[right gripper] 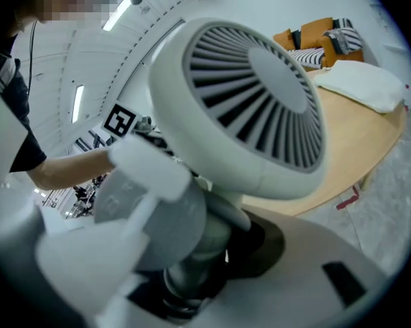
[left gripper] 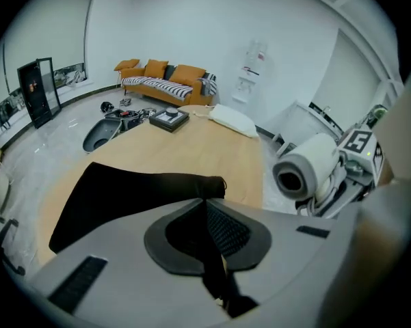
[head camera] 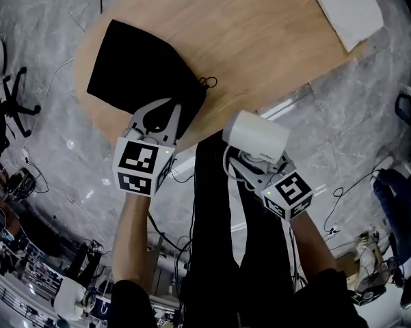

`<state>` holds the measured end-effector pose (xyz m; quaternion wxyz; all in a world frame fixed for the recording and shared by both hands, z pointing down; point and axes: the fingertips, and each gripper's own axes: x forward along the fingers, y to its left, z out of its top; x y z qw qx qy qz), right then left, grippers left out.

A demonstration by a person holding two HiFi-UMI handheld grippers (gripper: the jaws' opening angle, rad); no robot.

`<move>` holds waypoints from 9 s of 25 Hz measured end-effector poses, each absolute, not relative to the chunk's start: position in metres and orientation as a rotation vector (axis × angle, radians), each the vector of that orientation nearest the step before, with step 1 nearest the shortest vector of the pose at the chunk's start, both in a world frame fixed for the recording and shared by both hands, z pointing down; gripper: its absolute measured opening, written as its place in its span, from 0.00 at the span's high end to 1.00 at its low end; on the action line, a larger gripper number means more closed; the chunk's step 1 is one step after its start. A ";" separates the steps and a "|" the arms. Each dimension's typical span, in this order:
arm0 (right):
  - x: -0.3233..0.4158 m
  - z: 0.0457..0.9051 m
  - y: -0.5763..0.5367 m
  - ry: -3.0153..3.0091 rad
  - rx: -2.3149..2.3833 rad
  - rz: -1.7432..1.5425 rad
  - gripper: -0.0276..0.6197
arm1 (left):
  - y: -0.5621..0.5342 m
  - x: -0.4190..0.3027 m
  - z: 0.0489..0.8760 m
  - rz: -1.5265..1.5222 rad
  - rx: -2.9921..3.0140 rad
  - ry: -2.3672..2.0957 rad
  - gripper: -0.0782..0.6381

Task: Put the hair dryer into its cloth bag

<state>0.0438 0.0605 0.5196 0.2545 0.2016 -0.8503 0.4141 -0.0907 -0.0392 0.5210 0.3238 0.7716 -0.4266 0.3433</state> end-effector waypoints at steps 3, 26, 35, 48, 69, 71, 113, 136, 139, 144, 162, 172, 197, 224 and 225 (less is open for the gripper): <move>0.034 0.527 0.066 -2.279 0.465 1.121 0.61 | -0.046 -0.088 0.511 0.895 2.061 -1.137 0.86; -0.030 0.592 0.088 -1.923 0.026 0.862 0.62 | -0.036 -0.057 0.489 0.771 2.096 -0.999 0.86; -0.052 0.600 0.072 -1.916 -0.077 0.998 0.62 | -0.026 -0.061 0.498 0.775 2.082 -0.895 0.86; -0.074 0.617 0.049 -1.958 -0.027 1.325 0.60 | -0.018 -0.055 0.510 0.775 2.063 -0.839 0.86; -0.006 0.571 0.036 -2.004 0.341 1.369 0.37 | -0.024 -0.041 0.513 0.779 2.078 -0.849 0.86; 0.012 0.570 0.042 -2.001 0.398 1.319 0.37 | -0.025 -0.042 0.513 0.783 2.078 -0.844 0.86; -0.016 0.603 0.052 -2.071 0.257 0.892 0.88 | -0.030 -0.062 0.516 0.877 2.068 -0.902 0.86; -0.029 0.628 0.022 -1.902 0.355 0.311 0.43 | -0.027 -0.068 0.532 0.914 2.053 -0.923 0.86; -0.031 0.636 0.021 -1.920 0.344 0.264 0.61 | -0.029 -0.068 0.531 0.901 2.056 -0.926 0.86; -0.034 0.620 0.013 -2.042 0.404 0.324 0.70 | -0.030 -0.072 0.529 0.888 2.067 -0.914 0.86; -0.085 0.579 0.011 -2.297 0.447 0.436 0.73 | -0.027 -0.052 0.496 0.809 2.157 -0.786 0.86; -0.119 0.595 -0.001 -2.303 0.430 0.430 0.72 | -0.026 -0.059 0.501 0.757 2.109 -0.766 0.86; -0.067 0.621 0.026 -2.094 0.488 0.279 0.59 | -0.036 -0.098 0.504 0.778 2.080 -0.875 0.86; -0.124 0.628 -0.023 -2.145 0.484 0.256 0.79 | -0.037 -0.100 0.482 0.672 2.133 -0.824 0.86; -0.119 0.629 -0.019 -2.138 0.474 0.276 0.75 | -0.038 -0.101 0.483 0.668 2.127 -0.841 0.86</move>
